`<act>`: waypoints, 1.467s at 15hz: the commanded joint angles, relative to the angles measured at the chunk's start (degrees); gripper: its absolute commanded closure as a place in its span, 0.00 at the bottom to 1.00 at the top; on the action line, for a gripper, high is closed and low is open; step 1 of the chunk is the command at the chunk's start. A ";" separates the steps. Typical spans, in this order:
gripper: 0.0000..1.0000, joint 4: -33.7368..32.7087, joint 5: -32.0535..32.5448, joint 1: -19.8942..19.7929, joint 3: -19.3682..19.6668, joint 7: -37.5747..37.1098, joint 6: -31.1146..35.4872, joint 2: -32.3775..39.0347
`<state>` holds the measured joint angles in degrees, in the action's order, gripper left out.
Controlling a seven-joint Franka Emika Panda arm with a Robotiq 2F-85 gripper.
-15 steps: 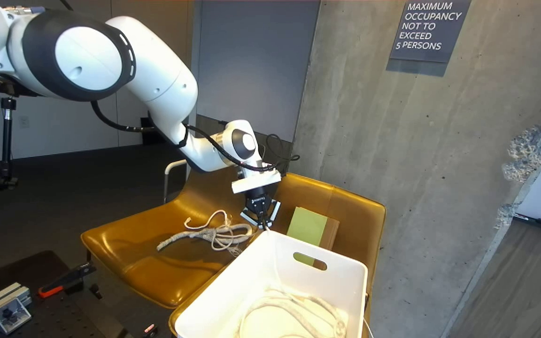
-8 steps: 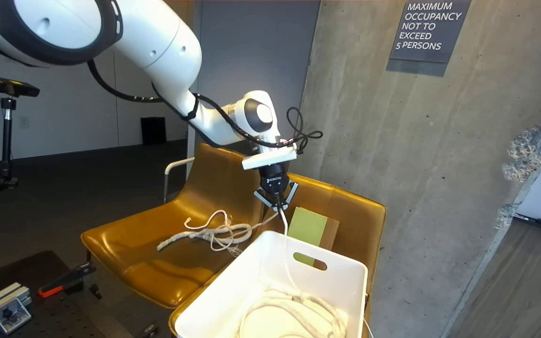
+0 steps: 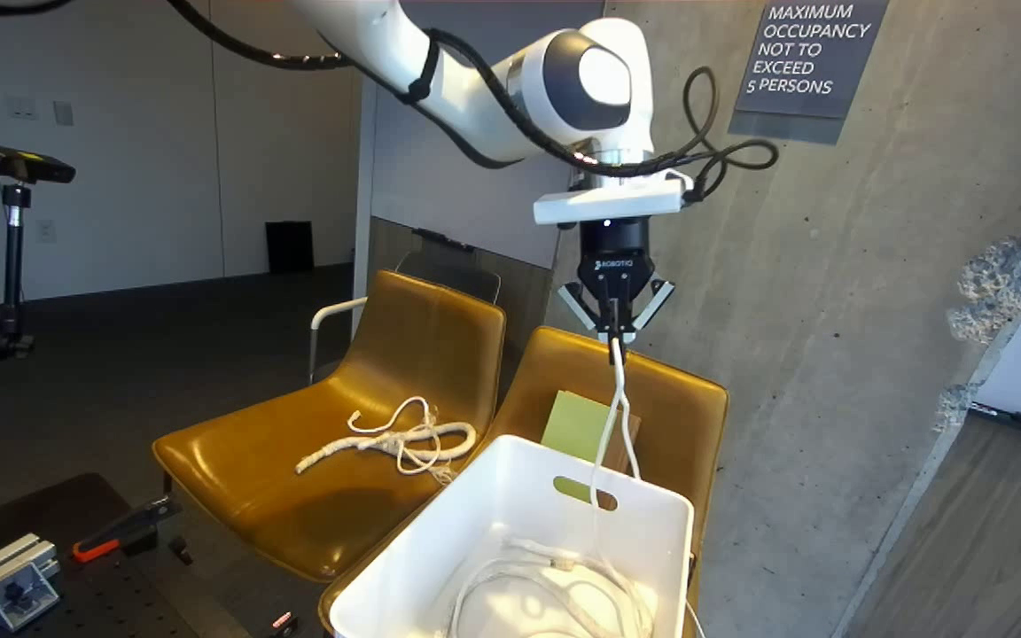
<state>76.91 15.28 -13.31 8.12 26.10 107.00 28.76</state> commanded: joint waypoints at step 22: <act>0.36 26.23 -10.52 -4.35 2.07 9.76 3.18 -22.55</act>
<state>103.00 7.20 -18.87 9.31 35.93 108.16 6.79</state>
